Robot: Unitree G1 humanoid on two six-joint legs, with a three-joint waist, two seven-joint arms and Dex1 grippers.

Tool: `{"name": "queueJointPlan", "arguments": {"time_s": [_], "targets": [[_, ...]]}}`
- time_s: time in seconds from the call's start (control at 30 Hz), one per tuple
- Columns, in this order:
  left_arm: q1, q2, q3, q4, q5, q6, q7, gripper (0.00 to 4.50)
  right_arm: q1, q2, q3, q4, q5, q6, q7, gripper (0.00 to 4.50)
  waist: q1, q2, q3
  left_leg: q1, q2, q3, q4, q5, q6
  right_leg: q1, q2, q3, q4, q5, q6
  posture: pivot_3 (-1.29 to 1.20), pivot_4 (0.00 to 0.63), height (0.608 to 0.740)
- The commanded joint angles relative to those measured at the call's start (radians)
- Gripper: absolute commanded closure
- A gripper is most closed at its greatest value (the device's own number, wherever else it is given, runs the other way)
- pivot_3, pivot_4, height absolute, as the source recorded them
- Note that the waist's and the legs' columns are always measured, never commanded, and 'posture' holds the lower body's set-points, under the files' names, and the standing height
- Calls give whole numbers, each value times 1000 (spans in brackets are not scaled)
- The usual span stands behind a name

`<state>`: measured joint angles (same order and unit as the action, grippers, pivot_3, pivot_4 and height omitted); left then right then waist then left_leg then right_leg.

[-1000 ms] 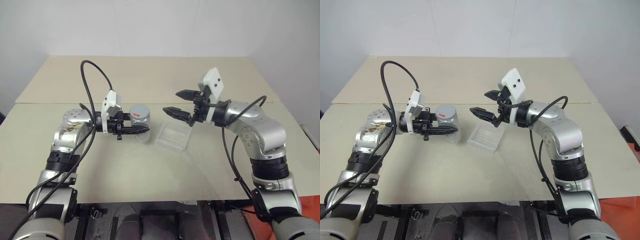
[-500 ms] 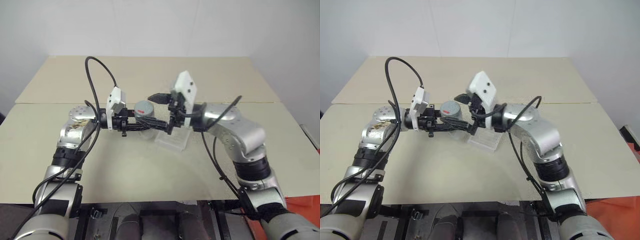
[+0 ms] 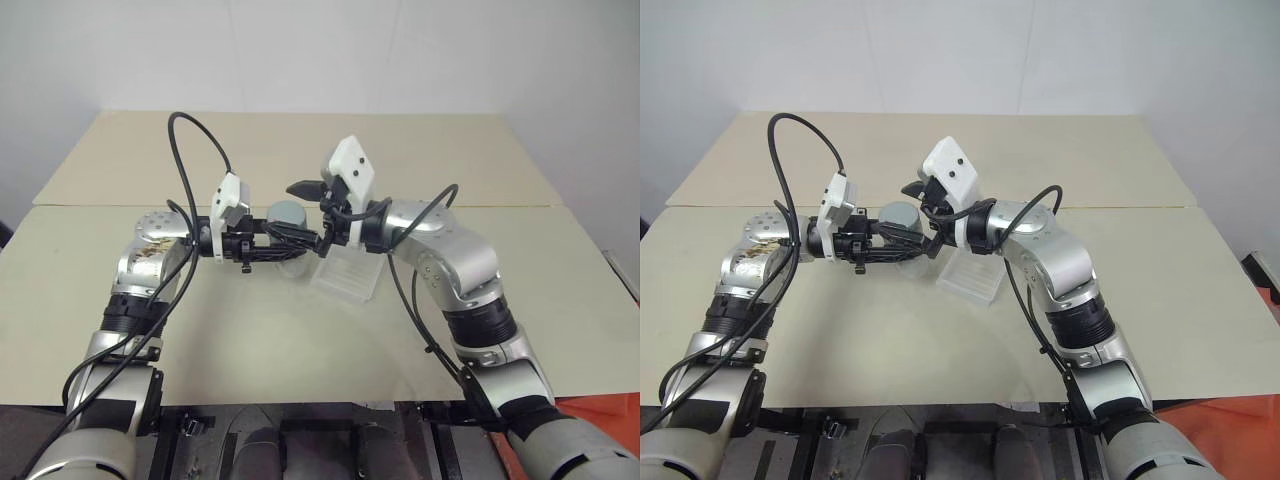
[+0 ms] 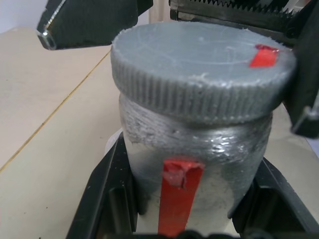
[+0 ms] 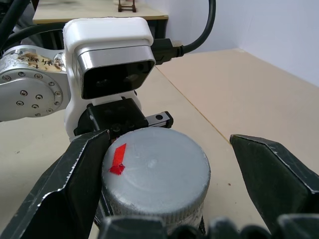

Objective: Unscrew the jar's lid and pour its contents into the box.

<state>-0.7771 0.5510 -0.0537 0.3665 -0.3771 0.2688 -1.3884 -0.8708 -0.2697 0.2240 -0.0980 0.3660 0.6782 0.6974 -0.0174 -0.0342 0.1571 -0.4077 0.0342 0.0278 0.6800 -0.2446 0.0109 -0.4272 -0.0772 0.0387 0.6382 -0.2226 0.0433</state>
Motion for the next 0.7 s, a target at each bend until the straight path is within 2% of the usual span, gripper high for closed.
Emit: {"name": "queueJointPlan", "arguments": {"time_s": [0.03,0.5,0.7], "targets": [[5,24,22,-51,-21,7,-12,2572,12,-52,-76,-8,-3,-26,1,67,0,0,0,0,0,0,0,0,0,0,0,0,0,0,0,0,150,740],[13,37,21,-69,-28,18,-24,2572,98,-195,-156,-47,39,-33,42,67,3,0,0,0,0,0,0,0,0,0,0,0,-1,0,0,0,150,740],[2,33,17,-53,-21,13,-26,2572,134,-221,-148,-140,86,-15,100,67,-1,0,0,0,0,0,0,0,0,0,0,0,0,0,0,0,150,740]]}}
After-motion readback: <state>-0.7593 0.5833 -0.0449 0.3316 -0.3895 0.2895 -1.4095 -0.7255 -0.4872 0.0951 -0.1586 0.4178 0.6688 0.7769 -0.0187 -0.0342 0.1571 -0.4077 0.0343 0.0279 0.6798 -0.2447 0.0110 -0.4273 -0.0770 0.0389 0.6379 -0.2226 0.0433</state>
